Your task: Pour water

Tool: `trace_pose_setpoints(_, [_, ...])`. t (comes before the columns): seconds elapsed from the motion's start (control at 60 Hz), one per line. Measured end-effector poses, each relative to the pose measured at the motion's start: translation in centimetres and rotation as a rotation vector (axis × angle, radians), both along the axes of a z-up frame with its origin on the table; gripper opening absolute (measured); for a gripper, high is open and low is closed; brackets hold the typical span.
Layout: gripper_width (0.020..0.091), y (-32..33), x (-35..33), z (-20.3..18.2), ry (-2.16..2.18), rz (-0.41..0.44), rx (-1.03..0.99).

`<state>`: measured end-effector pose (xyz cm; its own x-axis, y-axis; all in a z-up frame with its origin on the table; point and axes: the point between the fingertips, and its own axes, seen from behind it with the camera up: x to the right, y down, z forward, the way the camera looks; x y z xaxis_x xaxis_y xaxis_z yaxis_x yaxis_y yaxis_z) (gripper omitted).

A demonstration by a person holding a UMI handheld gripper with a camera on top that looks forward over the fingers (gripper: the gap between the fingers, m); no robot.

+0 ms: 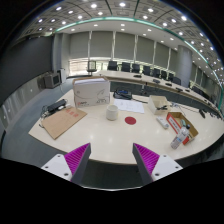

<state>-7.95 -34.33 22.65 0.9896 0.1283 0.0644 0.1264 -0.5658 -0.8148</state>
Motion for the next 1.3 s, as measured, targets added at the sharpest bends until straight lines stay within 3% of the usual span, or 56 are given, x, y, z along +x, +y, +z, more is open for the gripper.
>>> trace_pose_setpoints(0.167, [0.0859, 0.4, 4.4, -0.4, 0.006, -0.064, 0.004])
trace_pose_setpoints(0.567, [0.0862, 2.4, 25.7, -4.8, 0.048, -0.244, 0.013])
trace_pose_setpoints(0.75, [0.0862, 5.9, 35.7, -7.9, 0.064, -0.289, 0.048])
trace_pose_setpoints(0.933, [0.0859, 11.8, 41.7, -11.3, 0.076, -0.255, 0.091])
trace_pose_setpoints(1.2, [0.0861, 19.5, 43.6, -16.8, 0.093, -0.196, 0.117])
trace_pose_setpoints(1.25, [0.0816, 20.7, 43.6, -17.5, 0.115, -0.188, 0.126])
trace_pose_setpoints(1.3, [0.0705, 21.6, 43.0, -17.8, 0.138, -0.170, 0.138])
